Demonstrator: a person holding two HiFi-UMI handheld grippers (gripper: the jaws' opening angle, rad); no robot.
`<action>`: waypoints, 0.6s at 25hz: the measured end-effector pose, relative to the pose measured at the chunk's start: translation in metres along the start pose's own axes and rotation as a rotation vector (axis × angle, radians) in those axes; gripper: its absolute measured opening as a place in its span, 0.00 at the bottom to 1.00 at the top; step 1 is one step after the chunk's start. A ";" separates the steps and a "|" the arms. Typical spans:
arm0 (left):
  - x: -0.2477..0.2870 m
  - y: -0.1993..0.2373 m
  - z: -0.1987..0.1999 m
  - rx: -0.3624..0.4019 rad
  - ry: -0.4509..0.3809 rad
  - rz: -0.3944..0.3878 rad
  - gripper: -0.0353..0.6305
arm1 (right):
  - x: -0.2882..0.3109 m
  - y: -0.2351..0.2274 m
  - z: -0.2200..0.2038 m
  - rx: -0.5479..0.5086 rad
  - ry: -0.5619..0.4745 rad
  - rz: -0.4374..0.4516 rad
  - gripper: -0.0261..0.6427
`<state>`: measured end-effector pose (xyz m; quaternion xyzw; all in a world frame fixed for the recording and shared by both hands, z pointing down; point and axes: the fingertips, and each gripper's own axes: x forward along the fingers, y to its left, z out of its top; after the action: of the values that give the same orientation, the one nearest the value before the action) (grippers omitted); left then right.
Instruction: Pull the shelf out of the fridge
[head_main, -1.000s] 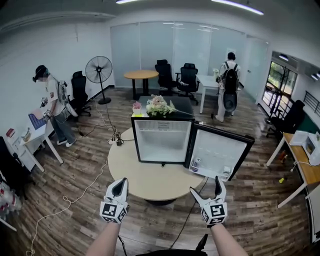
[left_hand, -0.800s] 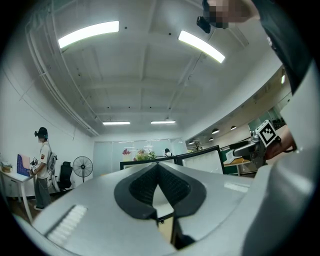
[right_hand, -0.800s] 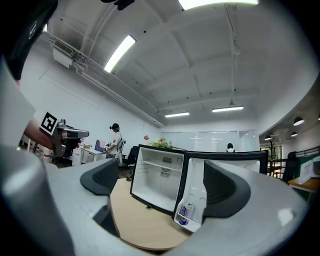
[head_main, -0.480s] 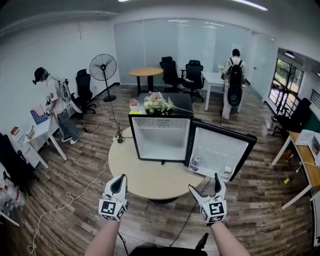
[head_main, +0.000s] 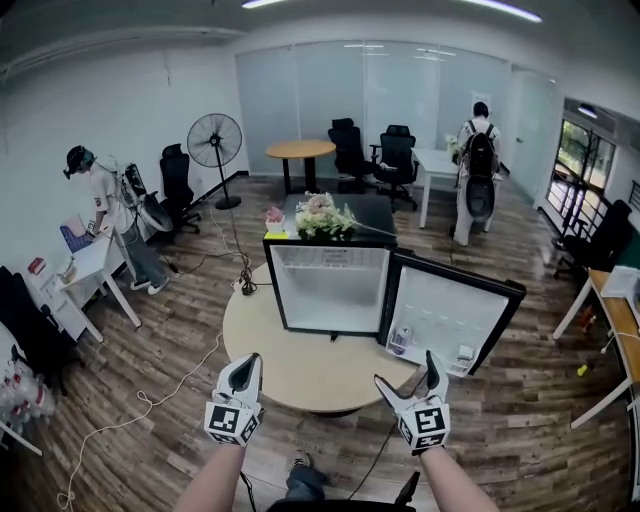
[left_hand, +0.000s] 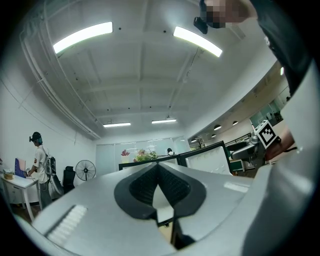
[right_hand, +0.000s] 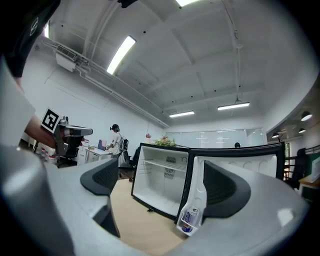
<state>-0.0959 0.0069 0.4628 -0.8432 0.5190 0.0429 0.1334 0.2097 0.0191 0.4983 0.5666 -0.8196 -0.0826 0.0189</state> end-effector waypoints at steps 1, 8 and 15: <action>0.006 0.003 -0.003 -0.003 -0.001 -0.002 0.05 | 0.006 -0.001 -0.001 0.000 0.001 -0.003 0.83; 0.061 0.032 -0.022 -0.025 -0.017 -0.029 0.05 | 0.063 -0.010 0.000 -0.020 0.012 -0.012 0.83; 0.123 0.067 -0.037 -0.052 -0.032 -0.064 0.05 | 0.125 -0.014 0.001 -0.046 0.033 -0.028 0.83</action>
<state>-0.1018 -0.1379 0.4605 -0.8617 0.4883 0.0656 0.1212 0.1779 -0.1023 0.4873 0.5789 -0.8089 -0.0924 0.0445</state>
